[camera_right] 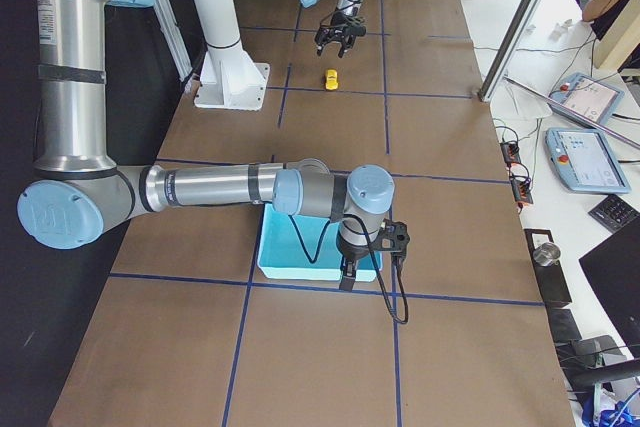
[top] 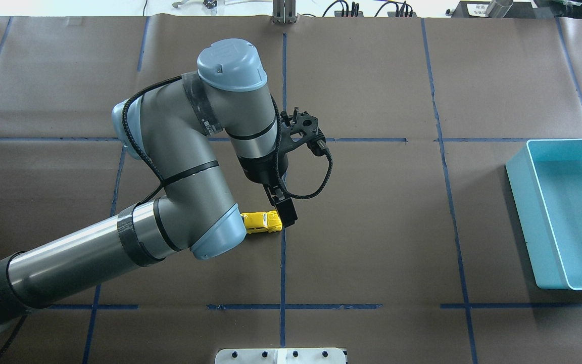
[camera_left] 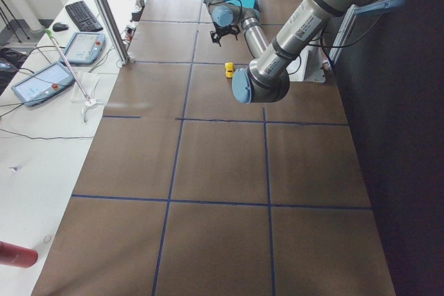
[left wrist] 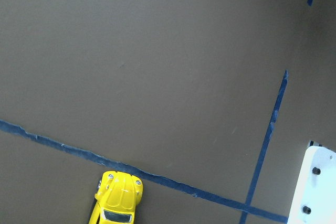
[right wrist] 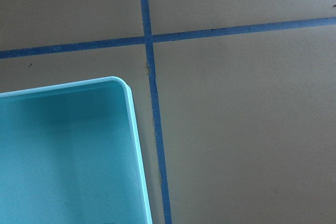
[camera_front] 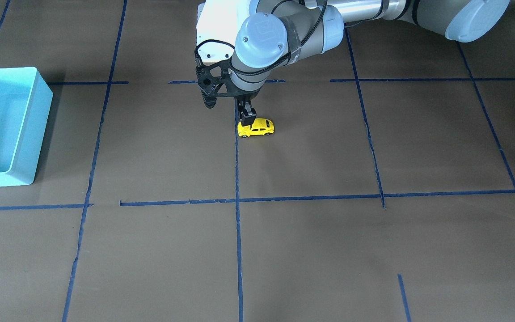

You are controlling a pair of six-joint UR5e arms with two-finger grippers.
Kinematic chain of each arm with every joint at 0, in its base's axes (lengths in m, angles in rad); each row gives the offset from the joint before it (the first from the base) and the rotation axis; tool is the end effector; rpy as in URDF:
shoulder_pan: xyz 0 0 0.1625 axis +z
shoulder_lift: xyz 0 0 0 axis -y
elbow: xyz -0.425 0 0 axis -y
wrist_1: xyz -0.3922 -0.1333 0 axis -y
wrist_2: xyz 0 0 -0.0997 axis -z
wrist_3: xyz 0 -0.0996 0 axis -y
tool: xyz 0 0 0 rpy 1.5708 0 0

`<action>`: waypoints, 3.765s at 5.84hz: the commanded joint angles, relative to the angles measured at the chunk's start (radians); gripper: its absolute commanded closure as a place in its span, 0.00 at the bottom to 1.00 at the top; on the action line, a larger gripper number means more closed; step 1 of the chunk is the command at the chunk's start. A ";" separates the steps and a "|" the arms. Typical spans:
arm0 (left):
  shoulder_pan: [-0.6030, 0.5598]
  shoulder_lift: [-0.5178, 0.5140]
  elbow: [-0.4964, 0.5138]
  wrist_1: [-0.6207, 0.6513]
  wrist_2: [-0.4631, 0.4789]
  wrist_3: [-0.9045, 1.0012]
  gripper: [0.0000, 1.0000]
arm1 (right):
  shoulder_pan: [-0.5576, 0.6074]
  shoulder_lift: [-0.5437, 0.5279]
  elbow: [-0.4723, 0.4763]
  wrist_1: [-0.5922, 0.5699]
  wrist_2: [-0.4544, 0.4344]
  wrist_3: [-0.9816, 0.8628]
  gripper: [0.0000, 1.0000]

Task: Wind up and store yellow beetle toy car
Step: 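Lower the left gripper and grip the car's roof, then press the car down and drag it backward with the left gripper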

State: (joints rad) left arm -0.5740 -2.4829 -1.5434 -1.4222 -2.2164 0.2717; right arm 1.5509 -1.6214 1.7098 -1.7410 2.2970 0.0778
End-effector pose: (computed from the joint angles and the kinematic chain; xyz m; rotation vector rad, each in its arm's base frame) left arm 0.5579 -0.4481 0.1112 0.4873 0.9054 1.4028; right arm 0.0579 -0.4637 0.6347 -0.1136 -0.7213 0.0850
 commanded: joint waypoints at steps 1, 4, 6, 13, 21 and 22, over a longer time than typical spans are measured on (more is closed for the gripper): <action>0.081 -0.005 0.003 0.023 0.244 0.148 0.00 | 0.000 0.000 -0.003 0.000 0.001 0.000 0.00; 0.156 -0.005 0.048 0.029 0.419 0.208 0.00 | 0.000 0.000 -0.010 0.000 0.002 0.000 0.00; 0.197 -0.039 0.126 0.046 0.474 0.207 0.00 | 0.000 0.000 -0.009 0.000 0.002 0.000 0.00; 0.204 -0.051 0.187 0.046 0.501 0.112 0.00 | 0.000 0.002 -0.009 0.001 0.001 0.000 0.00; 0.145 0.002 0.063 0.060 0.482 0.093 1.00 | 0.000 0.002 -0.007 0.001 0.001 -0.001 0.00; 0.113 0.002 0.060 0.002 0.466 0.103 1.00 | 0.000 0.002 -0.007 0.001 0.001 -0.001 0.00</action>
State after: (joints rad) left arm -0.4318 -2.4814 -1.4767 -1.3785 -1.7379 0.3665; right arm 1.5508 -1.6199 1.7026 -1.7396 2.2982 0.0771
